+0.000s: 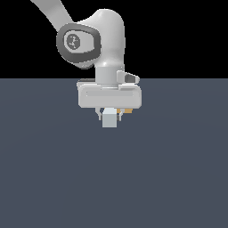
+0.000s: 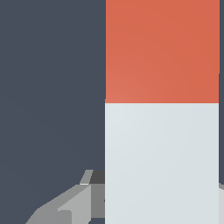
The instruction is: Insert the peg into the horizontal hole in a box.
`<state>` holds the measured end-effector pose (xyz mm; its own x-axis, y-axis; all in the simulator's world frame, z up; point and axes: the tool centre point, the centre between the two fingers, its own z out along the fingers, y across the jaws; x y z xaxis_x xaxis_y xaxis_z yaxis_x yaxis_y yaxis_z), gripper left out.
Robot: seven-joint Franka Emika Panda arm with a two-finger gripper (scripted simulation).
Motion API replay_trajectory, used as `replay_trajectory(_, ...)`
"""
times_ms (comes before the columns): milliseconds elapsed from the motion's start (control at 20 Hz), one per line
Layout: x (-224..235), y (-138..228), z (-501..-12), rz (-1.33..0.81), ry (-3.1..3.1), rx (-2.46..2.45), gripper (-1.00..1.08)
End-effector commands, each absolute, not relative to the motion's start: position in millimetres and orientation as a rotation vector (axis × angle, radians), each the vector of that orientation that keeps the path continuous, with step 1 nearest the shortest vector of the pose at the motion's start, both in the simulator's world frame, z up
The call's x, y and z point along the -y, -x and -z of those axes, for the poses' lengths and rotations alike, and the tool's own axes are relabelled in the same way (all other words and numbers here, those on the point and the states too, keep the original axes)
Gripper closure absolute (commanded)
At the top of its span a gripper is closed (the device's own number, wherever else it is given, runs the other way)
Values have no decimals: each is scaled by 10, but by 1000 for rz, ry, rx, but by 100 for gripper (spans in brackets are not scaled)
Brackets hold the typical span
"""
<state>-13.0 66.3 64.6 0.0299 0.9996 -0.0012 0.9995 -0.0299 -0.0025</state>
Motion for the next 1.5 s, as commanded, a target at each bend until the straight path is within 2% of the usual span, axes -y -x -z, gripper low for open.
replay_trajectory(0,-962,7,-731,-1,2239,2205,108)
replay_trajectory(300,-1452,-184,-842,0,2209,2235,108)
replay_trajectory(600,-1703,-283,-897,0,2193,2250,108)
replay_trajectory(1450,-1786,-345,-936,4,2185,2259,108)
